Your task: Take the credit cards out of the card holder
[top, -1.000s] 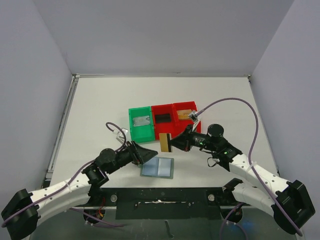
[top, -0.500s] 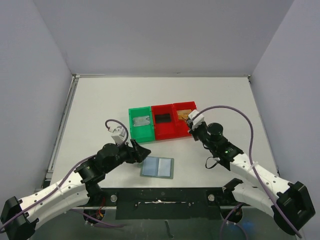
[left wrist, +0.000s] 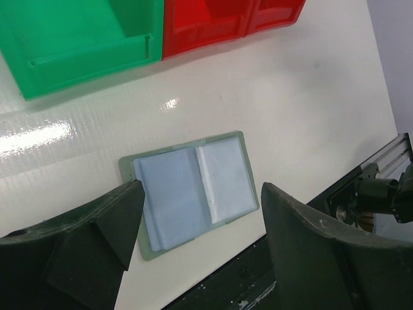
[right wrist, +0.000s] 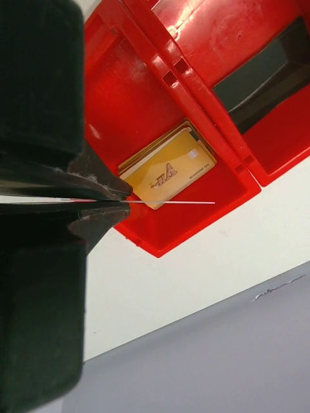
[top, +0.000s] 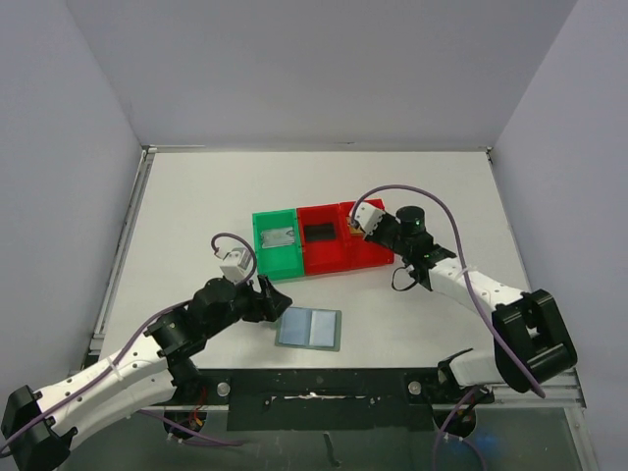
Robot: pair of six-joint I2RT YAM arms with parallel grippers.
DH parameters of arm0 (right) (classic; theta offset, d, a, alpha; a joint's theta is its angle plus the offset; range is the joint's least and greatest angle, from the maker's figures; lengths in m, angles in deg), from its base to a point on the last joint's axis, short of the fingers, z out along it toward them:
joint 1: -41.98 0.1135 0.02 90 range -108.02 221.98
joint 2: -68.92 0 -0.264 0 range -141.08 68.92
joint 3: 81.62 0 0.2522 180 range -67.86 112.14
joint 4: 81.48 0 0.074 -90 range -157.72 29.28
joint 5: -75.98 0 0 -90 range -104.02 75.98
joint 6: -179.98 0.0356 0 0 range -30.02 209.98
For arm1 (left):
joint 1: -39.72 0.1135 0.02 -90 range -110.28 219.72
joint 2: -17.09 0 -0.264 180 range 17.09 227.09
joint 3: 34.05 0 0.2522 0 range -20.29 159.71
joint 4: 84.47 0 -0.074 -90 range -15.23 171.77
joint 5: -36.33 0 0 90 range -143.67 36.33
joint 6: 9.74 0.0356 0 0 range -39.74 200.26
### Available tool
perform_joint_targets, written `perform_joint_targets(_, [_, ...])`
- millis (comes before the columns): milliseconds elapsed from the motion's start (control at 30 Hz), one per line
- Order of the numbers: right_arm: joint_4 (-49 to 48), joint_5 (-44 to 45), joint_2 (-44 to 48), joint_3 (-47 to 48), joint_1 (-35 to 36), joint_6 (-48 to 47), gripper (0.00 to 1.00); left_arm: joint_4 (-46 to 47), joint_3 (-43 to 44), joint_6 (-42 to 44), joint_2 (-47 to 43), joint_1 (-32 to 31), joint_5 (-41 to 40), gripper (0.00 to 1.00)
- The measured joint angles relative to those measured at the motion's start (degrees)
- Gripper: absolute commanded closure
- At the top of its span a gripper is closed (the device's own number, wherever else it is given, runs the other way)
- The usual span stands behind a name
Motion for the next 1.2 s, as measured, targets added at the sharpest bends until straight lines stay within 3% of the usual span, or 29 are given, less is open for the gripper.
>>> perform_joint_targets(933, [3.56,-3.04,-23.04,13.79,-1.60,-15.30,0.98,-3.48,1.57,0.87,-0.74,0.66,0.20,0.26])
perform_joint_targets(1200, [6.12,-3.17,-25.14,16.94,-1.60,-18.60,0.80,-4.13,1.79,1.03,-1.90,0.92,0.17,0.27])
